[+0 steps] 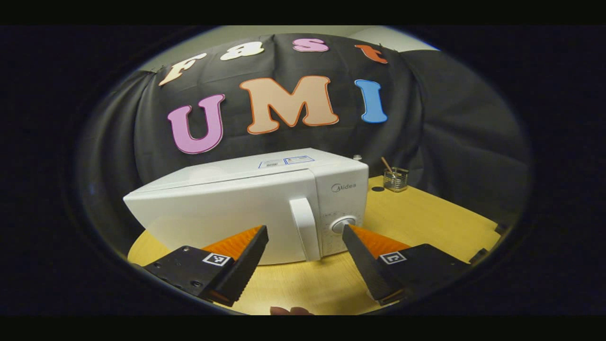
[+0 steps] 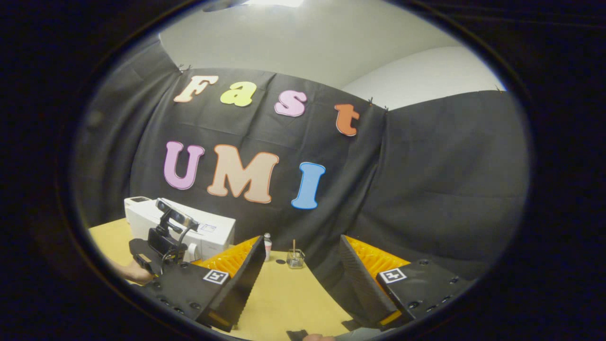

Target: Open the microwave oven with the left hand, put the food in, and close the microwave oven.

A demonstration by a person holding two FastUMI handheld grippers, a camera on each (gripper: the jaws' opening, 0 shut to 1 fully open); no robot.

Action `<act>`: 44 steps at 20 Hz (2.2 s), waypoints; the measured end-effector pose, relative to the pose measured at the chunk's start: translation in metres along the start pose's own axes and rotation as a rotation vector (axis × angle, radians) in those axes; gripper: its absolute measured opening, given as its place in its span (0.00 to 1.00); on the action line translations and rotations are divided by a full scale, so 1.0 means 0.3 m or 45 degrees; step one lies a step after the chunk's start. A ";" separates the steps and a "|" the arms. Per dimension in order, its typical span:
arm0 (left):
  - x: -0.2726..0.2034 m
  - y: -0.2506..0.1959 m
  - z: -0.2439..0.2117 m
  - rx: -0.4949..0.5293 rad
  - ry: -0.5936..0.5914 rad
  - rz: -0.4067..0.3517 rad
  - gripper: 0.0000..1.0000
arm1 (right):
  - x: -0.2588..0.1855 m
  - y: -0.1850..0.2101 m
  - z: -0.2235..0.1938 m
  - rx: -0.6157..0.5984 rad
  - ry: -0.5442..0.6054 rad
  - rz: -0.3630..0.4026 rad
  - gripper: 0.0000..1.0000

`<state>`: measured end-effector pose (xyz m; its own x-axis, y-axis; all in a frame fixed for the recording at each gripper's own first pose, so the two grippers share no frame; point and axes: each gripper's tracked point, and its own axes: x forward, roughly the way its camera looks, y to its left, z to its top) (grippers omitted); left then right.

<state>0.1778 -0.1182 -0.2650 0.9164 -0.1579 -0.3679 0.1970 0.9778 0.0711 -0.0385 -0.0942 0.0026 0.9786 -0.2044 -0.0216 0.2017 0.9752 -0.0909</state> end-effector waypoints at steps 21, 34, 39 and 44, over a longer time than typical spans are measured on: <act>0.103 -0.006 -0.077 -0.040 0.090 0.049 0.35 | -0.019 -0.042 -0.047 -0.029 0.046 -0.010 0.99; 0.095 -0.008 -0.083 -0.059 0.139 -0.015 0.10 | 0.003 -0.039 -0.046 -0.027 0.038 0.000 0.96; 0.078 -0.012 -0.096 -0.087 0.173 -0.026 0.08 | 0.022 -0.043 -0.038 -0.030 0.029 -0.001 0.97; -0.091 -0.021 -0.136 -0.074 0.117 -0.090 0.07 | 0.048 -0.026 -0.059 0.007 0.040 0.009 0.99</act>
<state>0.1375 -0.1144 -0.2933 0.8646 -0.2162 -0.4535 0.2371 0.9714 -0.0111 -0.0269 -0.1063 -0.0145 0.9783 -0.1999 -0.0536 0.1950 0.9771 -0.0852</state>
